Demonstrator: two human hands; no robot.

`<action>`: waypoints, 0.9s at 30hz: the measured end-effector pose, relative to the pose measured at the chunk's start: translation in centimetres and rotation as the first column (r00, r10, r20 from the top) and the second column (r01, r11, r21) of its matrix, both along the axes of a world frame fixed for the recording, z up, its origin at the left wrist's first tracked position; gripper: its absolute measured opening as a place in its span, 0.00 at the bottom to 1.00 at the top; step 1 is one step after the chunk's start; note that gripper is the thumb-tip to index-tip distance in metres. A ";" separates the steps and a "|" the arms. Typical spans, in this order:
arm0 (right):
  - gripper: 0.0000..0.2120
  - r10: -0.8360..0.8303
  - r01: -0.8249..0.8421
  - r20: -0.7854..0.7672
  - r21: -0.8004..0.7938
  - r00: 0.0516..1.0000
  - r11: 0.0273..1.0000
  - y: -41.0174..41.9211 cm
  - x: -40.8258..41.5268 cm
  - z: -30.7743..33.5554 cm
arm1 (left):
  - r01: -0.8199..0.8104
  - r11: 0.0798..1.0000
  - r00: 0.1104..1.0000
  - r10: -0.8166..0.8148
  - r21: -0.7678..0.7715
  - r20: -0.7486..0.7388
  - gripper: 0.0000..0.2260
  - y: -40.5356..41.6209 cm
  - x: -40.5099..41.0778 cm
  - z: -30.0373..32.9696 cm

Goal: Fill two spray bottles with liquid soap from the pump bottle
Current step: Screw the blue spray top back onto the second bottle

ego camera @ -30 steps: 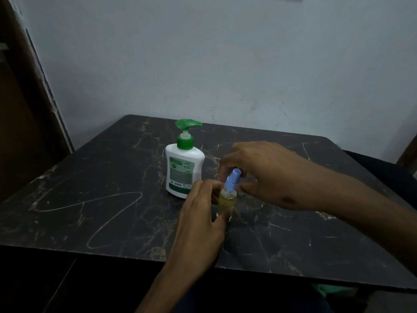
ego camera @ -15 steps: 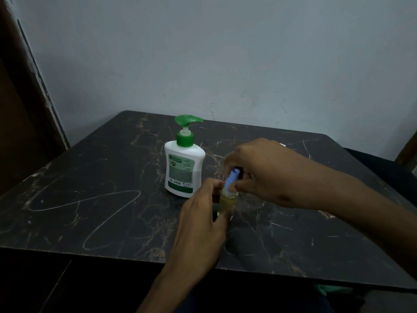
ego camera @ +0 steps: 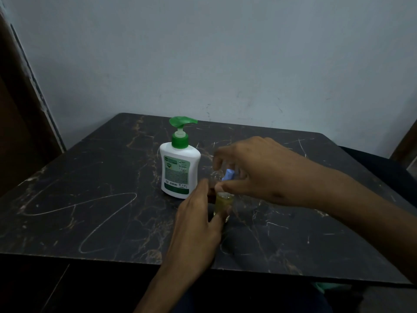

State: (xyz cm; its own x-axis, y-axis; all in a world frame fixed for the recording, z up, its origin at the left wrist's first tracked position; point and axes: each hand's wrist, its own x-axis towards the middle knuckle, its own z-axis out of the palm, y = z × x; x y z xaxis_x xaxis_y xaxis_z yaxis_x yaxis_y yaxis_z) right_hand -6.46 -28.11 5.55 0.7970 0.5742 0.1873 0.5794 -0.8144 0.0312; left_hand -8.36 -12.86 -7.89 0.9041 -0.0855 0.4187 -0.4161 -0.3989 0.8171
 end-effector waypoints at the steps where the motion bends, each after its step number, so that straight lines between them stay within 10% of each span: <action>1: 0.09 0.018 -0.018 -0.028 0.001 0.999 1.000 -0.1 -0.1 0.3 | 0.000 1.000 1.000 0.000 -0.007 0.004 0.10 0.0 0.0 0.1; 11: 0.03 -0.029 0.029 0.024 -0.012 0.999 1.000 0.1 0.6 -0.1 | 0.019 0.999 1.000 -0.019 -0.050 -0.017 0.04 -0.2 -0.3 0.2; 19: 0.20 -0.084 0.089 0.092 -0.054 0.992 0.995 0.6 0.7 -0.4 | 0.030 0.999 0.999 -0.030 -0.027 -0.017 0.17 0.1 -0.3 0.2; 23: 0.07 0.026 -0.025 -0.053 0.006 0.998 1.000 -0.2 0.2 1.1 | 0.017 1.000 0.999 -0.017 -0.017 -0.033 0.09 0.0 -0.2 0.2; 27: 0.14 0.044 -0.047 -0.096 -0.022 0.994 0.999 -0.2 -0.1 1.4 | 0.018 1.000 0.999 -0.018 0.012 -0.028 0.09 0.1 -0.1 0.1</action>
State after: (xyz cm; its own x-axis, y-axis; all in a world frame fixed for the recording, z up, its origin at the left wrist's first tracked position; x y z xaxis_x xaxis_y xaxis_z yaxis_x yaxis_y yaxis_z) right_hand -6.58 -28.27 6.94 0.7835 0.6137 0.0972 0.6171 -0.7868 -0.0062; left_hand -8.41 -12.80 -7.81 0.9136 -0.1065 0.3923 -0.4005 -0.4016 0.8236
